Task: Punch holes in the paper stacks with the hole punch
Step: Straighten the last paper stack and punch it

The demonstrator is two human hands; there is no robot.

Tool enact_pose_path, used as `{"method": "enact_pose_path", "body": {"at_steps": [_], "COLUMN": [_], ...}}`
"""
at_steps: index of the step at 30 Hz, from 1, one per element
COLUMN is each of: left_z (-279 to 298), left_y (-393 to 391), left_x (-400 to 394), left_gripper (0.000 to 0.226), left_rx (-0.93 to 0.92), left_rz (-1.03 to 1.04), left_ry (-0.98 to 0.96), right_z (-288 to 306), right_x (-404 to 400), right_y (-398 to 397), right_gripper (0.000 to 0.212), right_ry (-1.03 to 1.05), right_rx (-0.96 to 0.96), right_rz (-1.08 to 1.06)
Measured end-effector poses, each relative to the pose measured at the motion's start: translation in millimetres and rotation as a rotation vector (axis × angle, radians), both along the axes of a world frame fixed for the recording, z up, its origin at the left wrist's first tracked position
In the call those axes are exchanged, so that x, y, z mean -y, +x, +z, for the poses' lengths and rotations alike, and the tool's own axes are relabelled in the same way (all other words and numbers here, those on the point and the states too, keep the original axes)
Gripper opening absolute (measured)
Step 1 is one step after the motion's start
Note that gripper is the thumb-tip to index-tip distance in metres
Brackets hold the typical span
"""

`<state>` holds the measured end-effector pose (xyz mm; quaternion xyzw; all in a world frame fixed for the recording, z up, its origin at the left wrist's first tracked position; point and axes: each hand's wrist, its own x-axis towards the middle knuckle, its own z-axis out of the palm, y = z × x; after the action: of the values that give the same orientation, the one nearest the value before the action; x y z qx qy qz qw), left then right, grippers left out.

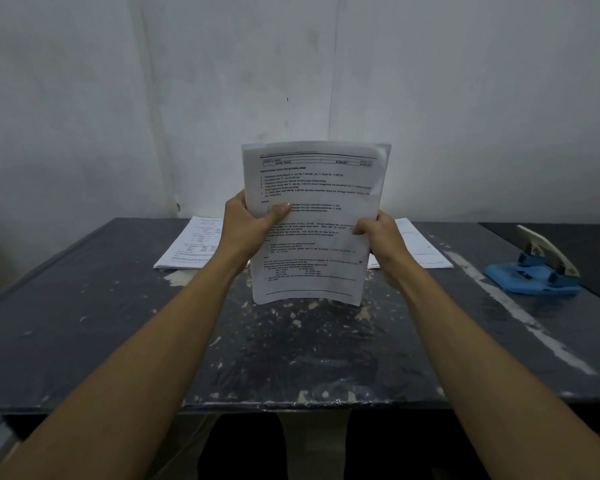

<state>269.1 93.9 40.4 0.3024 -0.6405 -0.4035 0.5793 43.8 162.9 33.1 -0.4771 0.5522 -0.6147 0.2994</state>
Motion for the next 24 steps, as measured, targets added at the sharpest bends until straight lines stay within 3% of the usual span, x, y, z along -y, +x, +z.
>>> {"method": "enact_pose_path", "body": {"at_steps": [6, 12, 17, 24], "left_z": [-19, -9, -1, -12], "left_y": [-2, -20, -56, -122], "left_x": [-2, 8, 22, 45], "left_gripper": [0.031, 0.033, 0.026, 0.029], "left_rx": [0.016, 0.021, -0.043, 0.014], "left_rz": [-0.002, 0.024, -0.062, -0.116], "left_ry": [0.076, 0.057, 0.139, 0.173], "right_z": [-15, -10, 0, 3], "right_x": [-1, 6, 16, 33], "right_y": [-7, -20, -52, -108], "right_gripper": [0.025, 0.021, 0.002, 0.004], "right_ry": [0.009, -0.071, -0.122, -0.054], "right_rx": [-0.041, -0.110, -0.132, -0.082], "right_rz": [0.053, -0.082, -0.207, -0.312]}}
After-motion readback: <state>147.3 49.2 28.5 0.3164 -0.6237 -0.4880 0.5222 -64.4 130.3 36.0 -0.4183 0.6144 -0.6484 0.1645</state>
